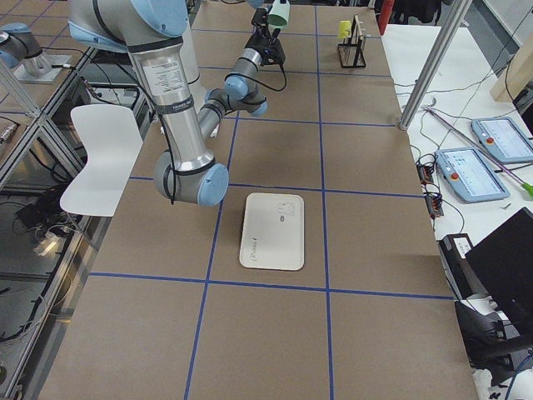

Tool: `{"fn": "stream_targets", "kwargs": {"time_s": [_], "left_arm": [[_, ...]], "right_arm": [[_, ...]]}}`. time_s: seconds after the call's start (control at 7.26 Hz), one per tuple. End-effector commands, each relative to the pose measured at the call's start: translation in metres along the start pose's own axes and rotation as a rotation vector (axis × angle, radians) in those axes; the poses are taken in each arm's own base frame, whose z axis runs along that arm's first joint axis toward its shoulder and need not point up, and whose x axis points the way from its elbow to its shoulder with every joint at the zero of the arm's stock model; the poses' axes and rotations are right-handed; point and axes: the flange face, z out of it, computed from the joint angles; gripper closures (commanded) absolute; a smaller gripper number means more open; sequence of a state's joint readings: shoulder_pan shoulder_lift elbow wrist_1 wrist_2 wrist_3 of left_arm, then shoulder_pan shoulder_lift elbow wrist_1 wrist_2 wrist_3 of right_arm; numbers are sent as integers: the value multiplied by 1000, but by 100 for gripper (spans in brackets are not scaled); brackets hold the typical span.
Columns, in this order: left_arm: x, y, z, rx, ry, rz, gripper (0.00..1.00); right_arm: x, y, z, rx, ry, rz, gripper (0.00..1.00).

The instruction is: Left arm grabs green cup and hands to right arm on tray

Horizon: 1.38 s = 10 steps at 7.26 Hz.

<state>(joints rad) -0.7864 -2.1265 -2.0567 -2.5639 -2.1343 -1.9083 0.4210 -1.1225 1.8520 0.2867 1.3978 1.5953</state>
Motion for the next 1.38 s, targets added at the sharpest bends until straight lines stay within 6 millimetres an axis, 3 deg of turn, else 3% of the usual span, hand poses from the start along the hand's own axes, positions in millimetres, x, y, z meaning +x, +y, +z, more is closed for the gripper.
{"fn": "stream_targets", "kwargs": {"time_s": [0.0, 0.55, 0.96, 1.24], "left_arm": [[1, 4, 3, -11, 6, -18, 100], [-2, 9, 9, -28, 3, -33, 100], [-1, 10, 9, -28, 5, -32, 100], [-2, 9, 9, -28, 3, -33, 100]], "right_arm": [[-3, 3, 5, 21, -7, 10, 1], [-4, 7, 10, 20, -11, 16, 12], [0, 10, 6, 14, 0, 22, 51], [0, 11, 6, 13, -1, 22, 60]]}}
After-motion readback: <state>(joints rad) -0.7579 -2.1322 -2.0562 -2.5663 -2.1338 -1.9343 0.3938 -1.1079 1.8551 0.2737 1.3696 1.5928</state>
